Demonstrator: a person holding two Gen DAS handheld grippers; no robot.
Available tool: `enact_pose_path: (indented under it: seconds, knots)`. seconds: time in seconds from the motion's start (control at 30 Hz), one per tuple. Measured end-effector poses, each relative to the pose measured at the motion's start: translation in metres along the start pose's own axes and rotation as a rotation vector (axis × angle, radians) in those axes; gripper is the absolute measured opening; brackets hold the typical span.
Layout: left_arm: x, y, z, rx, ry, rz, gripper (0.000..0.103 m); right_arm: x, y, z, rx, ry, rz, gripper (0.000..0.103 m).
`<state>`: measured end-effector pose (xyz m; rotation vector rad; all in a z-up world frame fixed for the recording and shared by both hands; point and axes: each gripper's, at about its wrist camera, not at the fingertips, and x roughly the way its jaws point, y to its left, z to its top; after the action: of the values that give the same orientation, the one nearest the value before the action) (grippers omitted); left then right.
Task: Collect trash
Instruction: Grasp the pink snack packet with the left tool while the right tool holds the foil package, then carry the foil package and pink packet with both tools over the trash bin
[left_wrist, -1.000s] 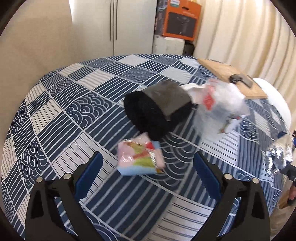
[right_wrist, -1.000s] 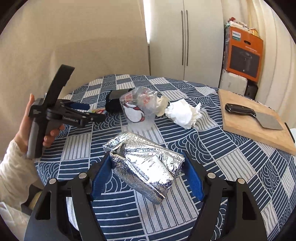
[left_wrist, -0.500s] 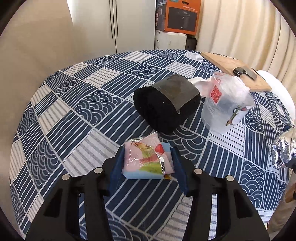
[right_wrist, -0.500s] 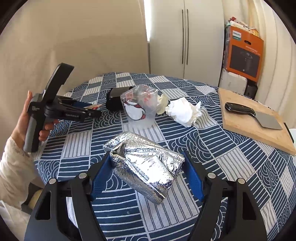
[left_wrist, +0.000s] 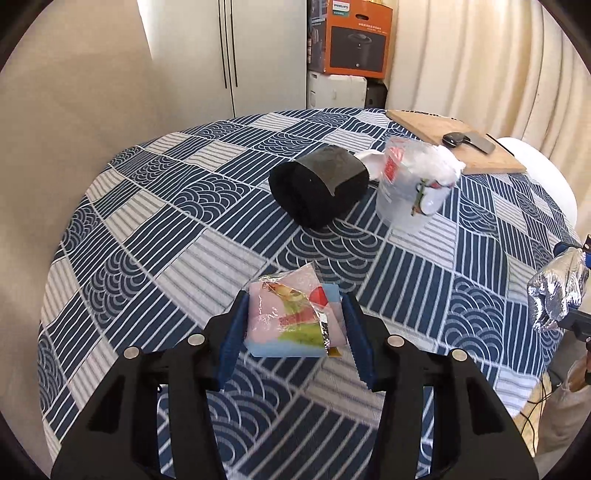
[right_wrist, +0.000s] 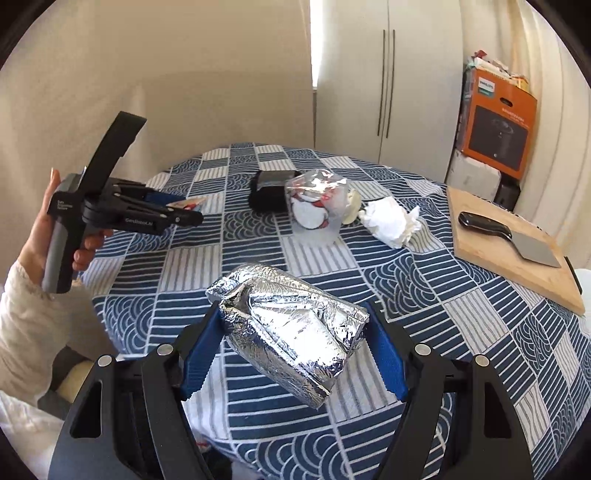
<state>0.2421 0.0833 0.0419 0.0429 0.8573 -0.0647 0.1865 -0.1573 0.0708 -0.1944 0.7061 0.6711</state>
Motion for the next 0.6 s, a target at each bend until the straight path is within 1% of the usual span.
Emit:
enact_pose_path:
  seconds: [0.07,0.13,0.27,0.4,0.47,0.6]
  knots:
    - [-0.008,-0.003,-0.006,0.008,-0.006,0.007,0.052,-0.005,0.008,-0.003,-0.011,-0.005,0.005,0.070]
    - [-0.015,-0.005,-0.011,0.011,-0.012,-0.002,0.052,-0.010,0.012,-0.006,-0.015,-0.007,0.009,0.070]
    - [-0.030,-0.012,-0.024,0.033,-0.028,-0.001,0.052,-0.024,0.023,-0.015,-0.024,-0.019,-0.001,0.070]
    - [-0.040,-0.019,-0.039,0.043,-0.043,-0.039,0.052,-0.034,0.032,-0.025,-0.024,-0.021,-0.007,0.071]
    - [-0.044,-0.023,-0.048,0.048,-0.045,-0.026,0.052,-0.038,0.037,-0.030,-0.024,-0.019,-0.008,0.071]
    - [-0.057,-0.029,-0.064,0.050,-0.059,-0.057,0.052,-0.048,0.048,-0.043,-0.042,-0.015,-0.009,0.071]
